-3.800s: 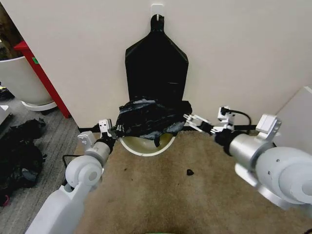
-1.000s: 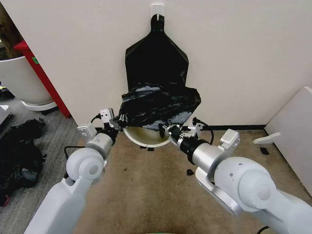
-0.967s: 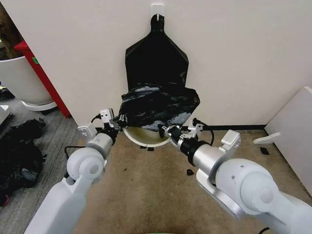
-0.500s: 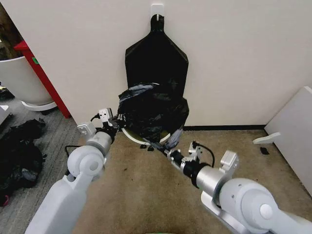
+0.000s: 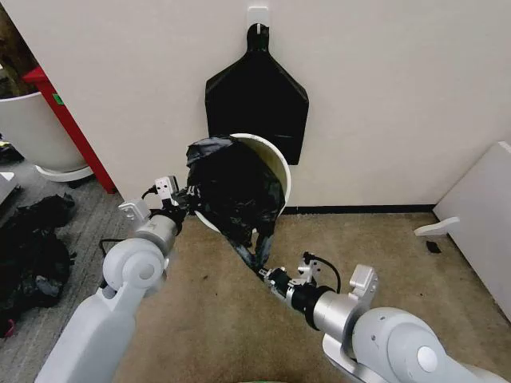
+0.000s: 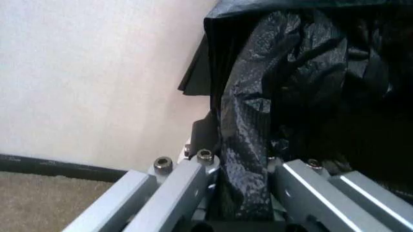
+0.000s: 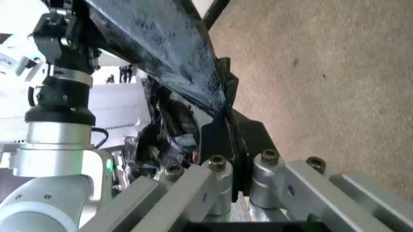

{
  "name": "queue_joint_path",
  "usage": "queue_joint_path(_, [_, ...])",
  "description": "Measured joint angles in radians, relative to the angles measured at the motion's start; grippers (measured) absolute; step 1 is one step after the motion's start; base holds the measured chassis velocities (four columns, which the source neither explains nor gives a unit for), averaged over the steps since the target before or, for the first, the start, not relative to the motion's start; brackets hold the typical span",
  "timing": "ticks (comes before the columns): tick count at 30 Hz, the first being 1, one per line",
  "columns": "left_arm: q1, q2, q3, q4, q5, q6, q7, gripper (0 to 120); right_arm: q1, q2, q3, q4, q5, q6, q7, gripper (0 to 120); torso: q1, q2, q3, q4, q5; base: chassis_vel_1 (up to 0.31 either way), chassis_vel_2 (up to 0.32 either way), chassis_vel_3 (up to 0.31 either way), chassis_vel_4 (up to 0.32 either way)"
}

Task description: Place the garbage bag over the trash bin.

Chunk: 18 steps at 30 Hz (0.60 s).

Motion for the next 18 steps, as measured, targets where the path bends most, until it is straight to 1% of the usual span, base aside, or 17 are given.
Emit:
queue_joint_path(4, [0.001, -0.002, -0.003, 0.0, -0.002, 0.0, -0.004, 1, -0.012, -0.001, -0.01, 0.0, 0.014, -0.021, 0.002, 0, 0.0, 0.0, 0.0, 0.0, -0.0001, 0.0, 0.0, 0.0, 0.0])
queue_joint_path(12, [0.004, 0.003, -0.004, -0.021, -0.02, 0.003, -0.007, 1, -0.014, 0.042, -0.016, 0.0, -0.011, -0.038, 0.028, 0, 0.0, 0.0, 0.0, -0.0001, 0.0, 0.0, 0.0, 0.0, 0.0])
queue_joint_path(16, [0.009, 0.009, -0.013, -0.025, -0.022, 0.004, -0.006, 1, -0.008, 0.033, -0.011, 0.0, -0.024, -0.049, 0.046, 0, 0.0, 0.0, 0.0, 0.0, 0.0, 0.0, 0.0, 0.0, 0.0])
queue_joint_path(17, [0.008, 0.009, -0.018, -0.025, -0.022, 0.005, -0.006, 1, -0.014, 0.017, -0.008, 0.0, -0.03, -0.086, 0.058, 0, 0.0, 0.0, 0.0, 0.0, 0.0, 0.0, 0.0, 0.0, 0.0])
queue_joint_path(18, [0.007, 0.01, -0.022, -0.022, -0.022, 0.005, -0.006, 1, -0.026, -0.005, -0.011, 0.0, -0.067, -0.131, 0.06, 0, 0.0, 0.0, 0.0, 0.0001, 0.0001, 0.0, 0.0, 0.0, 0.0])
